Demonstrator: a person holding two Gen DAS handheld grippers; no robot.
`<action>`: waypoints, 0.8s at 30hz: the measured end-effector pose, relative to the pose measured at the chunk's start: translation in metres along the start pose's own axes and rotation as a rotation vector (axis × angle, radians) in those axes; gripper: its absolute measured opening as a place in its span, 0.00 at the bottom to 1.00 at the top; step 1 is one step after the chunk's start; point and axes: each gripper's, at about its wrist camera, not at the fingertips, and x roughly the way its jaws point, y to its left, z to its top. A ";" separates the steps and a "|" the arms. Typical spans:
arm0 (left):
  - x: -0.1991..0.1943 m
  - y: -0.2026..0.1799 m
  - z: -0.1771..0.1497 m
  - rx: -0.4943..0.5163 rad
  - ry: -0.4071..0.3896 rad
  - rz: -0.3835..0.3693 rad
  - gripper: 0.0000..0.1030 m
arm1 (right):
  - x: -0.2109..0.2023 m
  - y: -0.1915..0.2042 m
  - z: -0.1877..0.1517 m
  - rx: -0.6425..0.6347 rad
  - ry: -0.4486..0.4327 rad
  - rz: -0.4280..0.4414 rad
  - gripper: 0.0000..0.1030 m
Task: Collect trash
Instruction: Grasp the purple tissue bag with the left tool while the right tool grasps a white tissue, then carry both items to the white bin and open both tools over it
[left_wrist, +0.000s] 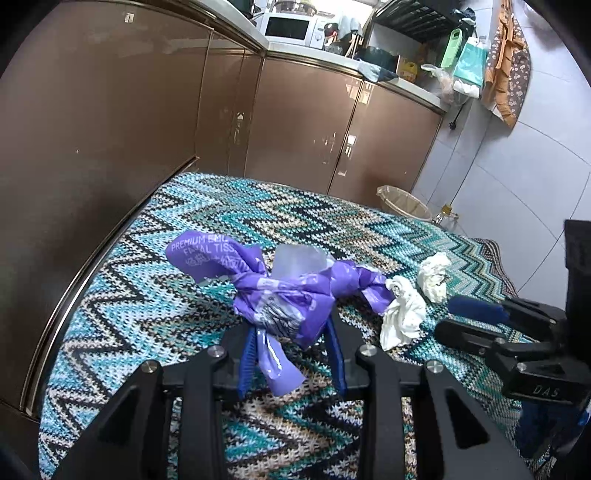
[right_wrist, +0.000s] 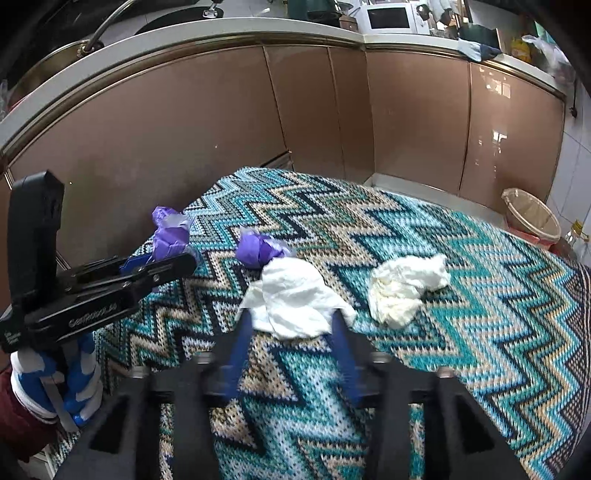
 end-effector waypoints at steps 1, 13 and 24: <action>-0.001 0.001 0.000 -0.001 -0.006 -0.001 0.30 | 0.003 0.002 0.002 -0.010 0.000 0.000 0.48; 0.005 0.006 -0.007 -0.014 -0.014 -0.034 0.30 | 0.050 -0.009 0.013 -0.160 0.081 -0.049 0.51; -0.002 0.002 -0.007 -0.003 -0.031 -0.031 0.30 | 0.025 -0.012 0.003 -0.131 0.041 -0.071 0.11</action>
